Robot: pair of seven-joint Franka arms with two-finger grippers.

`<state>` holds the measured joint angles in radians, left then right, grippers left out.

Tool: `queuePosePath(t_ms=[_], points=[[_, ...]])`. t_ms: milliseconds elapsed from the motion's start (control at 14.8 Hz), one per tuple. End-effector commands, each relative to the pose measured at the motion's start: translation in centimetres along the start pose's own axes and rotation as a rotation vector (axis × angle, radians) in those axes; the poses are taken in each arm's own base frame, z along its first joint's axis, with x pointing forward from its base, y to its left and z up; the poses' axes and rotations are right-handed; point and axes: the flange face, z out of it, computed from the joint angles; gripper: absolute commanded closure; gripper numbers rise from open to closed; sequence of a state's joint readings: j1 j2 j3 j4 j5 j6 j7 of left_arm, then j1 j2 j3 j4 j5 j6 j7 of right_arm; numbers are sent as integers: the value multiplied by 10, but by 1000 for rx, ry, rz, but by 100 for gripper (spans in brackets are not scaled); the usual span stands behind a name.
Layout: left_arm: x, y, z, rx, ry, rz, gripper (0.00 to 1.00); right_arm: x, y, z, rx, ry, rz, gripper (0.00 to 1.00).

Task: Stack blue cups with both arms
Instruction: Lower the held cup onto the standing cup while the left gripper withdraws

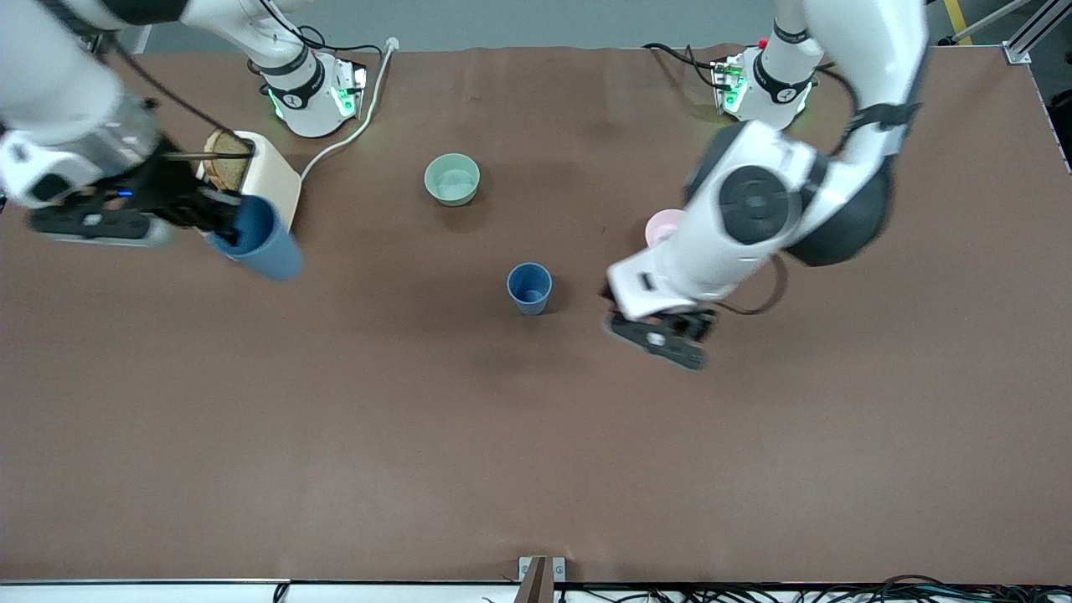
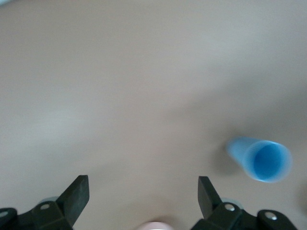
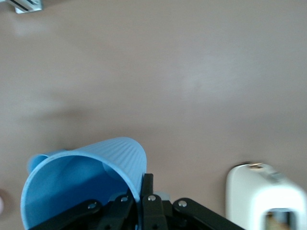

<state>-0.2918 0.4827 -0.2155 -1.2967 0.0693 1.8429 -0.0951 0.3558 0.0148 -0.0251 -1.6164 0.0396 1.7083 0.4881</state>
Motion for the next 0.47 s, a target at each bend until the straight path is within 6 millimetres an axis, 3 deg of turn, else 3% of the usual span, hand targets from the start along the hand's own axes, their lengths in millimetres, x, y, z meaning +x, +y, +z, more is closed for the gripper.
queuePosePath(t_ms=[0,203,406], points=[[-10,-72,-24,84,17,-75,0,-28,-74,42,14,-9,75,99],[-22,-151,-47,90,41,-194,0,-54,-142,90,15,-16,63,99],[-41,-203,-66,100,37,-277,0,-65,-182,141,15,-16,23,100]])
